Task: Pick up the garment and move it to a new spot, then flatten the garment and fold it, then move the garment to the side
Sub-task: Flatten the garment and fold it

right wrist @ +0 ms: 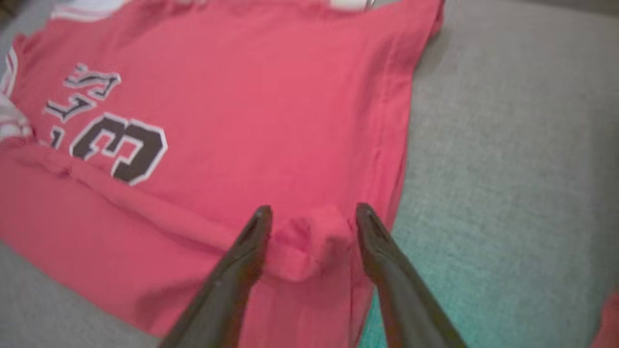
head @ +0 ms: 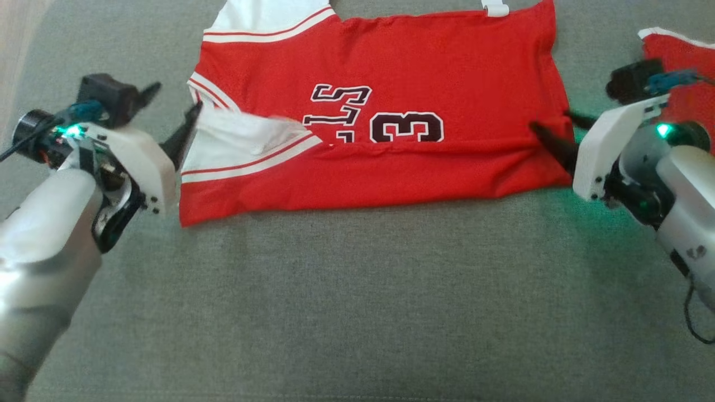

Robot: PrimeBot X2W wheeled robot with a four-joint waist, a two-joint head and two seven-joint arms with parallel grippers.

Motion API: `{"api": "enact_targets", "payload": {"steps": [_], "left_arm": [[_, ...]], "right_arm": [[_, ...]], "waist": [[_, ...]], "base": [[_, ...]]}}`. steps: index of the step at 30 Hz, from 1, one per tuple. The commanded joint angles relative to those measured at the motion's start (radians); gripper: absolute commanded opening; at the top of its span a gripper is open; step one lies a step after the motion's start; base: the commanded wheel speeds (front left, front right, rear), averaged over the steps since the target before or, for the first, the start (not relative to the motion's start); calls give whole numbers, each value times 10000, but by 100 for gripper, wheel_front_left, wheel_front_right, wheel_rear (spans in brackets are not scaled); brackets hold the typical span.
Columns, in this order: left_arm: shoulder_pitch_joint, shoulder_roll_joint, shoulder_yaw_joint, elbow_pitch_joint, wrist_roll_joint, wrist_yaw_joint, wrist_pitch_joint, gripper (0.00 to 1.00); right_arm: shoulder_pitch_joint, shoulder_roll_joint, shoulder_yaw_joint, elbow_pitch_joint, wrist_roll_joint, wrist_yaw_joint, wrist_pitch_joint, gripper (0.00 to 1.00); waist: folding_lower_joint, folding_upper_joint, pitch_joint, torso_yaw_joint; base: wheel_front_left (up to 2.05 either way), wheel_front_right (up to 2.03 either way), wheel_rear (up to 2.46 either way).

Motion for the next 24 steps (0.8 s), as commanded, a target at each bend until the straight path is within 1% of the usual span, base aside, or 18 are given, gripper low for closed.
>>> {"api": "enact_targets", "payload": {"steps": [1, 3, 6, 7, 8, 10, 11, 13, 14, 16, 17, 19, 21, 22, 24], "left_arm": [[-554, 280, 661, 1, -96, 214, -383, 100], [-519, -41, 1143, 289, -355, 528, -1363, 100], [-301, -372, 1655, 495, -555, 808, -2836, 100], [-195, -461, 1825, 501, -597, 928, -3174, 100], [-78, -508, 1968, 463, -542, 1106, -3398, 100], [185, -456, 2009, 212, 100, 1681, -3600, 100], [384, -521, 2186, -107, 299, 1918, -3625, 100], [1031, -736, 2987, -1116, 512, 2341, -3635, 100], [1457, -791, 3351, -1620, 714, 2544, -3636, 100], [2387, -916, 3991, -2629, 1217, 2871, -3638, 100], [2876, -998, 4274, -3083, 1450, 2979, -3639, 100], [3807, -1176, 4757, -3922, 1999, 3120, -3640, 100], [4710, -1308, 5021, -4420, 2602, 3237, -3640, 100], [5132, -1400, 5078, -4556, 2808, 3250, -3640, 100], [5814, -1670, 5256, -4869, 3125, 3253, -3641, 100]], "right_arm": [[-188, -35, -268, -90, 153, -19, -383, 100], [-127, 224, -792, 76, 514, -19, -1180, 100], [77, 570, -1289, 24, 760, -19, -2475, 100], [156, 648, -1393, -43, 711, -19, -2999, 100], [266, 727, -1457, -140, 629, -19, -3520, 100], [580, 927, -1740, -228, 599, -19, -4509, 100], [764, 1043, -1933, -268, 585, -19, -4819, 100], [1178, 1308, -2394, -429, 360, -19, -5131, 100], [1379, 1421, -2692, -553, 41, -19, -5177, 100], [1878, 1684, -3947, -1152, -1145, -19, -5192, 100], [2300, 1919, -4667, -1518, -1822, -19, -5195, 100], [3334, 2556, -6117, -2335, -3130, -19, -5197, 100], [4418, 3291, -7268, -3141, -4341, -19, -5198, 100], [4922, 3650, -7589, -3457, -4877, -19, -5198, 100], [5730, 4080, -7984, -3979, -5973, -19, -5199, 100]], "waist": [[-1, 0, -63, 36], [-1, 0, -168, 58], [-1, 0, -413, 125], [-1, 0, -504, 155], [-1, 0, -607, 182], [-1, 0, -831, 243], [-1, 0, -939, 280], [-1, 0, -1139, 323], [-1, 0, -1209, 318], [-1, 0, -1341, 276], [-1, 0, -1395, 252], [-1, 0, -1511, 229], [-1, 0, -1637, 209], [-1, 0, -1692, 183], [-1, 0, -1766, 156]], "base": [[0, 0, 0], [0, 0, 0], [0, 0, 0], [0, 0, 0], [0, 0, 0], [0, 0, 0], [0, 0, 0], [0, 0, 0], [0, 0, 0], [0, 0, 0], [0, 0, 0], [0, 0, 0], [0, 0, 0], [0, 0, 0], [0, 0, 0]]}}
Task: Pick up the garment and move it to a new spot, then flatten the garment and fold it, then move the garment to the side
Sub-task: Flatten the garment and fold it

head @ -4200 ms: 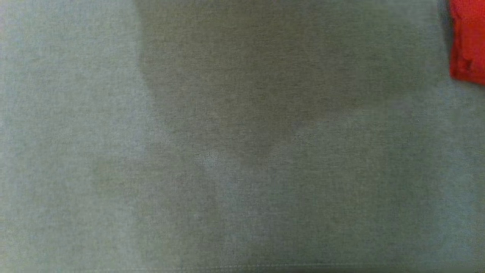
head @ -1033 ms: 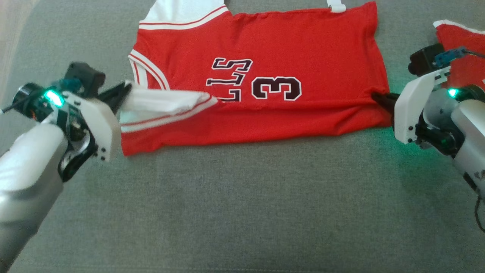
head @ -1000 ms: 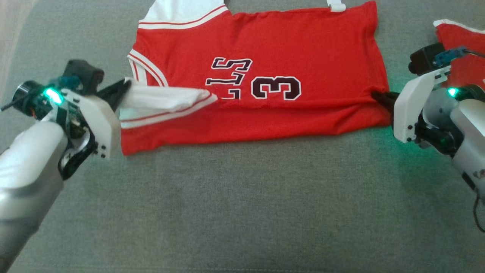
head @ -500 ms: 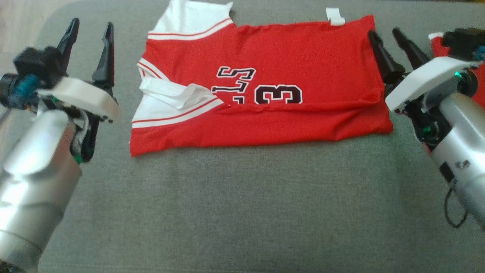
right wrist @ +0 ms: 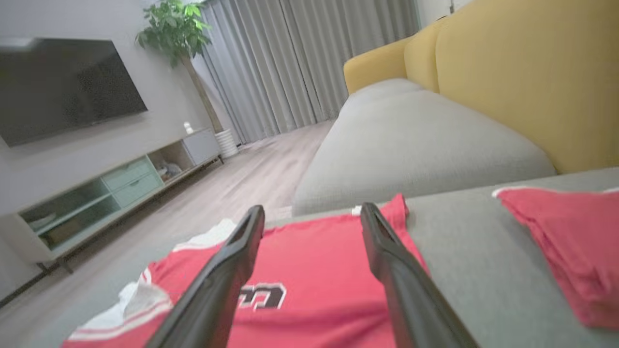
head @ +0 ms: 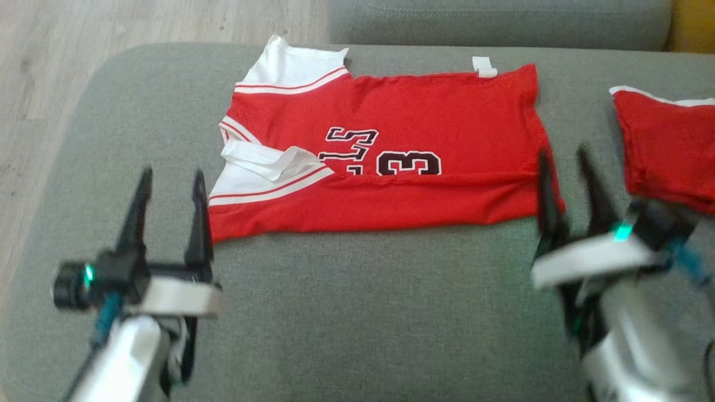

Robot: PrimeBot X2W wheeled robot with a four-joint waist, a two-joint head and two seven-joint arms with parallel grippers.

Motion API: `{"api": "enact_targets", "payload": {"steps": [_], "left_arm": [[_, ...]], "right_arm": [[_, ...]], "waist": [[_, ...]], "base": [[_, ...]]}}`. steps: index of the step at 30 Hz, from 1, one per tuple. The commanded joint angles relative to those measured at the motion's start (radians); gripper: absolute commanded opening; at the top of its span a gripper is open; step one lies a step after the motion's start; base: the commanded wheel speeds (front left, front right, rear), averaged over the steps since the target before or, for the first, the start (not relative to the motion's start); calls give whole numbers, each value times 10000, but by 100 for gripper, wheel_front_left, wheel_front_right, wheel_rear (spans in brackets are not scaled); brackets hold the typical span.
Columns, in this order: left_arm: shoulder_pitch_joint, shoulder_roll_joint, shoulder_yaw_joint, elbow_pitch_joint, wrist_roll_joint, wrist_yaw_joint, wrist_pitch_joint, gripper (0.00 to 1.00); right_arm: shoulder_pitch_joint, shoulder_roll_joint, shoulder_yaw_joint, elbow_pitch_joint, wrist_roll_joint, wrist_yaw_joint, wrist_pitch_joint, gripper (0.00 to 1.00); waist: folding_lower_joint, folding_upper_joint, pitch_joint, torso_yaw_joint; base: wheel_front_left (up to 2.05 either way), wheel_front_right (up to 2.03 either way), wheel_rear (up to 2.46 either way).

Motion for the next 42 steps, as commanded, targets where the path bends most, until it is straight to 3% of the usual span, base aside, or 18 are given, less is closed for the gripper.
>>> {"api": "enact_targets", "payload": {"steps": [1, 8, 15, 21, 30, 42], "left_arm": [[89, -39, 661, -583, 311, 39, -49, 100], [1395, -852, 1408, -1209, 1384, -27, -50, 100], [1877, -1515, 2055, -734, 1938, -706, -50, 100], [1064, -1579, 2115, 1312, 1947, -1443, -51, 100], [-779, -1390, 2357, 4476, 1600, -1745, 196, 100], [-1861, -1315, 2166, 6634, 1469, -2153, 362, 100]], "right_arm": [[493, 367, -100, -701, -754, -19, -104, 100], [1704, 759, -549, -1611, -1778, -19, -105, 100], [2049, 784, -355, -2028, -1630, -19, -106, 100], [1836, 785, -296, -2137, -1800, -19, -106, 100], [1604, 786, -106, -2217, -1880, -19, -106, 100], [1316, 787, -79, -2250, -1779, -19, -106, 100]], "waist": [[3, -1, -91, -43], [3, -1, -162, -106], [3, -1, -8, -244], [3, -1, 545, -440], [3, -1, 1373, -764], [3, -1, 1724, -938]], "base": [[0, 0, 0], [0, 0, 0], [0, 0, 0], [0, 0, 0], [0, 0, 0], [0, 0, 0]]}}
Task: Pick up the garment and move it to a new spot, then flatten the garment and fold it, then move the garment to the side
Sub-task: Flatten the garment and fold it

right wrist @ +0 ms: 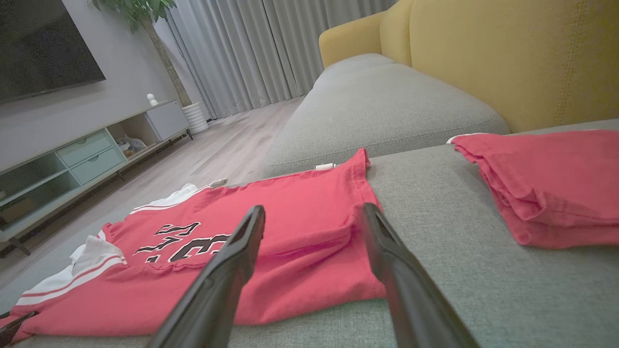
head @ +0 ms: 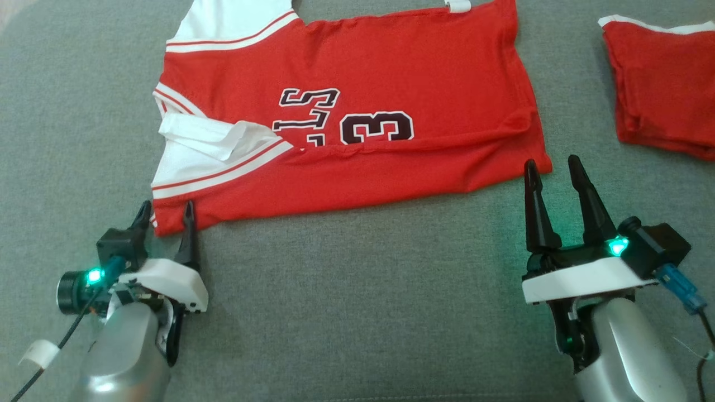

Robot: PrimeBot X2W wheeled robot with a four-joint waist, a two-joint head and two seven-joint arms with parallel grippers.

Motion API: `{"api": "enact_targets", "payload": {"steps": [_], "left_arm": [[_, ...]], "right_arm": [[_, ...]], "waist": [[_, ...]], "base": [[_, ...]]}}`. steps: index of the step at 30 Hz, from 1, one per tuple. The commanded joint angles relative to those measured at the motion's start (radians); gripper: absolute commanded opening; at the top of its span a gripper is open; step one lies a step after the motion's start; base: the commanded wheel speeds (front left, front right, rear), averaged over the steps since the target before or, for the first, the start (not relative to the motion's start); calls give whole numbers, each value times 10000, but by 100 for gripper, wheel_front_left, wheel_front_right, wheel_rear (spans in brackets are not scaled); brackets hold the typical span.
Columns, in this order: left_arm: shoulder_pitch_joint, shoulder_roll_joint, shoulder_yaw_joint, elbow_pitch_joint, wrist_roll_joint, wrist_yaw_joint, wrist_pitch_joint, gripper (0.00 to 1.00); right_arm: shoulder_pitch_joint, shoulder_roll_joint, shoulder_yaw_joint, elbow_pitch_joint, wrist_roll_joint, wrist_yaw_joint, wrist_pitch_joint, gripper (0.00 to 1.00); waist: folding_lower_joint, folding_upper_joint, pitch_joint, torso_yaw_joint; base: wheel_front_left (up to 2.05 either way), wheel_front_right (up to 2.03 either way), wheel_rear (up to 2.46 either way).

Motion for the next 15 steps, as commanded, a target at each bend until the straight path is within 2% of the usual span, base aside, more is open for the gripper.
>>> {"api": "enact_targets", "payload": {"steps": [1, 2, 3, 4, 10, 13, 15], "left_arm": [[-142, 288, 218, 290, -102, -24, 95, 100], [-181, 259, 210, 430, -157, -103, 152, 75], [-220, 248, 179, 561, -191, -211, 211, 11], [-254, 250, 125, 682, -197, -319, 266, 0], [-392, 230, 73, 861, -253, -449, 55, 0], [-424, 168, 142, 433, -283, -437, -217, 0], [-419, 128, 135, -121, -196, -427, -306, 0]], "right_arm": [[-256, 14, 257, -323, 35, -19, -106, 100], [-265, 14, 260, -310, 39, -19, -106, 100], [-273, 14, 265, -294, 43, -19, -106, 100], [-278, 14, 271, -270, 42, -19, -106, 100], [-282, 14, 155, -21, -25, -19, -107, 100], [-292, 14, -19, 735, -274, -19, -78, 100], [-409, 14, -536, 1364, -635, -19, 32, 100]], "waist": [[-1, 0, 19, 4], [-1, 0, 21, 9], [-1, 0, 14, 11], [-1, 0, -1, 13], [-1, 0, -234, 99], [-1, 0, -439, 205], [-1, 0, -520, 336]], "base": [[0, 0, 0], [0, 0, 0], [0, 0, 0], [0, 0, 0], [0, 0, 0], [0, 0, 0], [0, 0, 0]]}}
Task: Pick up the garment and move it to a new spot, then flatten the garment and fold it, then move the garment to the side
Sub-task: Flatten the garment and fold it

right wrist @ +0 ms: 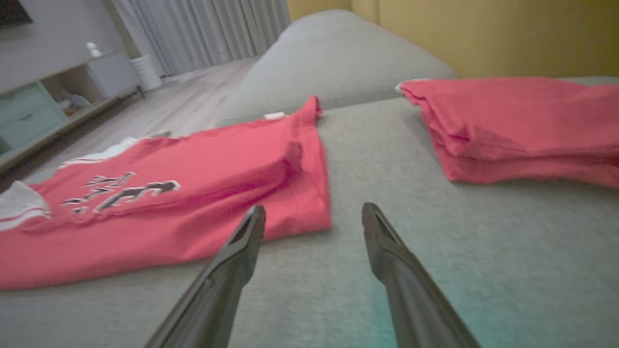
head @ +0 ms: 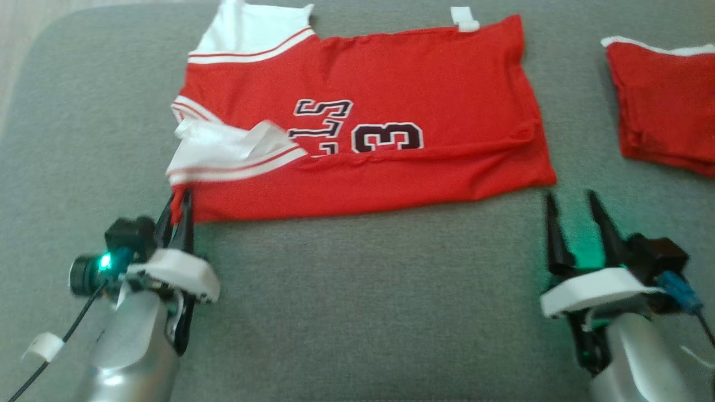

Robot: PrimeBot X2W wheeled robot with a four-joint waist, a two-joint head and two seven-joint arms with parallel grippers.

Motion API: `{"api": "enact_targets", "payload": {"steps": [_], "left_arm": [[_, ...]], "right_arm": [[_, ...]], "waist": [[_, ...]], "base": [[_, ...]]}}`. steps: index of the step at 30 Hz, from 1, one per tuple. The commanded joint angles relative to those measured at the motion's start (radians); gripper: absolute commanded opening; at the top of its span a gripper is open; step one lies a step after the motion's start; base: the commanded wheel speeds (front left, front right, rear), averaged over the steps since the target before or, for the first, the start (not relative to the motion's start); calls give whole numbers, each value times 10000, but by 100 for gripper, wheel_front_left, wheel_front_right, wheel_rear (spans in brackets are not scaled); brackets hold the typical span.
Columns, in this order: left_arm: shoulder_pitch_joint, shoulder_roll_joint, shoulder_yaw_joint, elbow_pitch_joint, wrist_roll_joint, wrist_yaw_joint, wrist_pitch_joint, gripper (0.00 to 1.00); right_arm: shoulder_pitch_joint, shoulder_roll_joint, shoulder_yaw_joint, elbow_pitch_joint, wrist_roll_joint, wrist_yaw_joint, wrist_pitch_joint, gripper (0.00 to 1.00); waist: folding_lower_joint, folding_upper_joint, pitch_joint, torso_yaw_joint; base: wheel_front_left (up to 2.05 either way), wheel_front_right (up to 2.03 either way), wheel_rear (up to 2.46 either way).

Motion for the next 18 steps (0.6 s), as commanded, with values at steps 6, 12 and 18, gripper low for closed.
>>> {"api": "enact_targets", "payload": {"steps": [6, 12, 18], "left_arm": [[422, 161, 401, -3204, 589, 115, -168, 0], [852, 57, 207, -4253, 1086, 180, -170, 0], [935, -124, 74, -4528, 1227, 70, -171, 0]], "right_arm": [[-1247, -24, -1019, 1119, -888, -19, 794, 100], [-2334, -24, -1460, 2337, -1543, -19, 1703, 100], [-3126, -24, -1623, 3607, -2479, -19, 2602, 100]], "waist": [[0, 0, -115, 500], [0, 0, -76, 731], [0, 0, -40, 903]], "base": [[0, 0, 0], [0, 0, 0], [0, 0, 0]]}}
